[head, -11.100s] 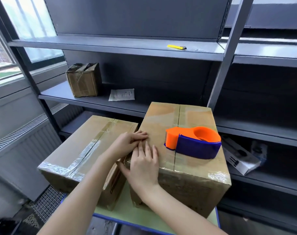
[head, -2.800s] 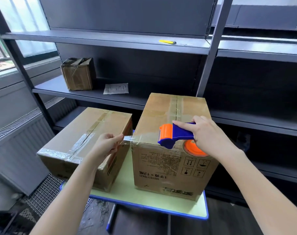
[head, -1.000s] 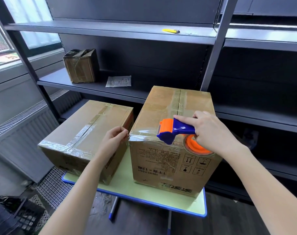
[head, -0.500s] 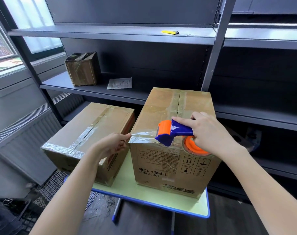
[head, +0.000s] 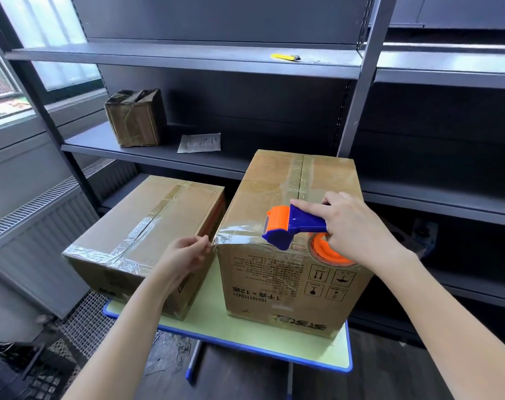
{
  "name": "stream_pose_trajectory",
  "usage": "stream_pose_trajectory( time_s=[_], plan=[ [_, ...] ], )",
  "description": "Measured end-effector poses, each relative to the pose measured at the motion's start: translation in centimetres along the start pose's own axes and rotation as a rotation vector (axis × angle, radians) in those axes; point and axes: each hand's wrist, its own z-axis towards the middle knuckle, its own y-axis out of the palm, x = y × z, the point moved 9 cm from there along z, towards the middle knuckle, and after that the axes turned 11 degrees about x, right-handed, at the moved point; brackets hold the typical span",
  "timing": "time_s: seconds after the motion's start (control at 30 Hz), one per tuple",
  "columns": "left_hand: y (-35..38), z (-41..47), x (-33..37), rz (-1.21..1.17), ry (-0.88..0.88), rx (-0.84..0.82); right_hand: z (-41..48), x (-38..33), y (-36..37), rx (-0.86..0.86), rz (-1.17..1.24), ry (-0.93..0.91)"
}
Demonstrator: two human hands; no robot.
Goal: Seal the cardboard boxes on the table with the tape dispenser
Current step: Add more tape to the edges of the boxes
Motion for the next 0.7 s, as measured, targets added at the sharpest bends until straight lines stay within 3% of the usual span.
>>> stream_pose_trajectory(
  time_s=[0.1,0.17,0.23,0.33,0.53,0.7],
  plan=[
    [-2.3,-2.2,5.3,0.28,0.531,0.387,0.0,0.0,0.0,-0.005,-0.003,0.001],
    [-0.4,-5.1,7.8,0.395,0.864,0.386,0.1,-0.1,0.1,-0.01,0.006,0.004],
    [3.0,-7.0,8.0,0.589,1.075,0.282,0.2,-0.1,0.0,-0.016,0.01,0.009],
    [6.7,-7.6,6.2,0.869,1.18,0.296,0.3,-0.1,-0.1,-0.027,-0.002,0.007],
    [6.3,-7.1,5.4,0.777,1.181,0.453,0.8,-0.8,-0.1,-0.027,-0.005,-0.028],
    [4.7,-5.6,6.0,0.786,1.151,0.419,1.8,-2.4,0.2,-0.017,-0.014,-0.057]
  ],
)
